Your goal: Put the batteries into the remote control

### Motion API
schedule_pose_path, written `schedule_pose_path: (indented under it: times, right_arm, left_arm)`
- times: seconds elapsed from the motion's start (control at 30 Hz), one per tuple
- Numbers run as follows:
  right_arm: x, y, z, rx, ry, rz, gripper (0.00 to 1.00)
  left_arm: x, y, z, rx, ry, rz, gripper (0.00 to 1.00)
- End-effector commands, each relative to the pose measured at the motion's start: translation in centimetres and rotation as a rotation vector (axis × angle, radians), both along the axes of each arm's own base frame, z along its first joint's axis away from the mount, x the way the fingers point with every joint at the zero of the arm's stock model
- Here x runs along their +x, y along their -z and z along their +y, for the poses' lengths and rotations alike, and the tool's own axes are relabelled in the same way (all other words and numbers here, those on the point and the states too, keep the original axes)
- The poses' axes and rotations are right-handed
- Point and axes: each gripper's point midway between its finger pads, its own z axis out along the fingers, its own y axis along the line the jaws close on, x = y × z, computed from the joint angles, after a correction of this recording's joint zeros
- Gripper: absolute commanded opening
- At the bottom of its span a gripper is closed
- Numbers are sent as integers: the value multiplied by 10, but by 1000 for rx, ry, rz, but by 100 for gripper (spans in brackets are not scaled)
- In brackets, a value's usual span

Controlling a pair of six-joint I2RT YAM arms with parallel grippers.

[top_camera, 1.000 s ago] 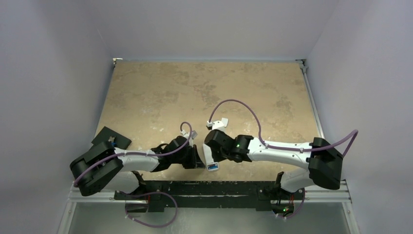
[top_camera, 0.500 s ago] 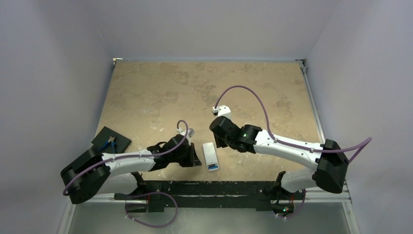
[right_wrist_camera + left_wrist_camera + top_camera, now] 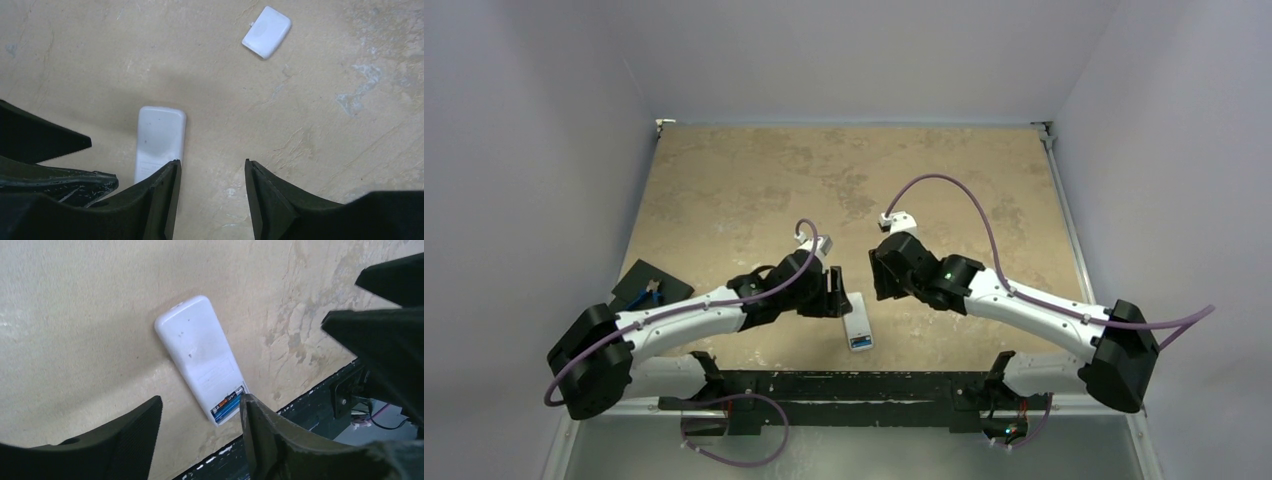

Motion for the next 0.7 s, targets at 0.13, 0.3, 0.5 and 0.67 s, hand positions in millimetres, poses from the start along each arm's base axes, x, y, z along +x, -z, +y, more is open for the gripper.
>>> schedule_pose_path:
  times: [0.13,0.3,0.5,0.67]
  right_arm:
    - [-24,15,0,124,-2,80,60]
    - [-44,25,1,206,-47,125,67]
    - [-62,35,6,297,-86,165,59]
    - [-79,48,16,374,-118,224,45]
  left_arm:
    - [40,-28,-13,51,39,-94,70]
    - [58,-32,-23,61,62,-114,71]
    - [69,-33,-42,30,112,-104,68]
    - [72,-28,-64,-12,180,-78,57]
